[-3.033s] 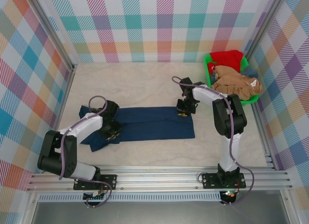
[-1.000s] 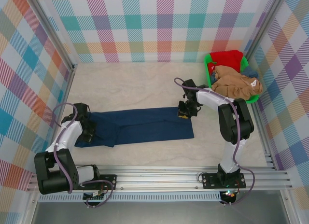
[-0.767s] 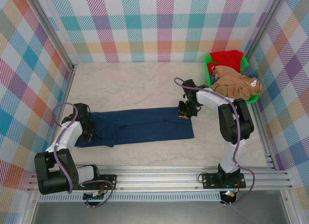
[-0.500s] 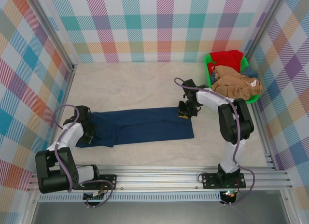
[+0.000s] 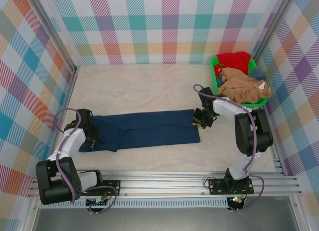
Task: Fold and stack the t-shirts
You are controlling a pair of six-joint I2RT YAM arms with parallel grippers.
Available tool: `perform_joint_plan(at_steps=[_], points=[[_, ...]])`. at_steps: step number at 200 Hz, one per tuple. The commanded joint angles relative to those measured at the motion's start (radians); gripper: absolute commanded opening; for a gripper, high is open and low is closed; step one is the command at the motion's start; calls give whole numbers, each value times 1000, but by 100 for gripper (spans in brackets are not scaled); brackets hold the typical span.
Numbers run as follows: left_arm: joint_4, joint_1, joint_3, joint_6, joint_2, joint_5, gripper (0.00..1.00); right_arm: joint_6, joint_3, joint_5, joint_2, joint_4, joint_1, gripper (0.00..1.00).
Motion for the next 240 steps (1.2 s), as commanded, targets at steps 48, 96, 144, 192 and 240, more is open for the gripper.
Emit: perform_joint_plan(at_steps=[48, 96, 144, 192, 240], points=[[-30, 11, 7, 14, -18, 13, 0, 71, 13, -56, 57, 39, -12, 20], [-36, 11, 53, 15, -24, 25, 0, 57, 40, -35, 35, 19, -11, 2], [-84, 2, 248, 32, 35, 50, 0, 20, 168, -25, 44, -82, -12, 1], [-64, 1, 399, 9, 142, 76, 0, -12, 329, -9, 113, -176, -14, 1], [-94, -4, 389, 26, 150, 72, 0, -7, 223, -20, 98, -176, -15, 2]])
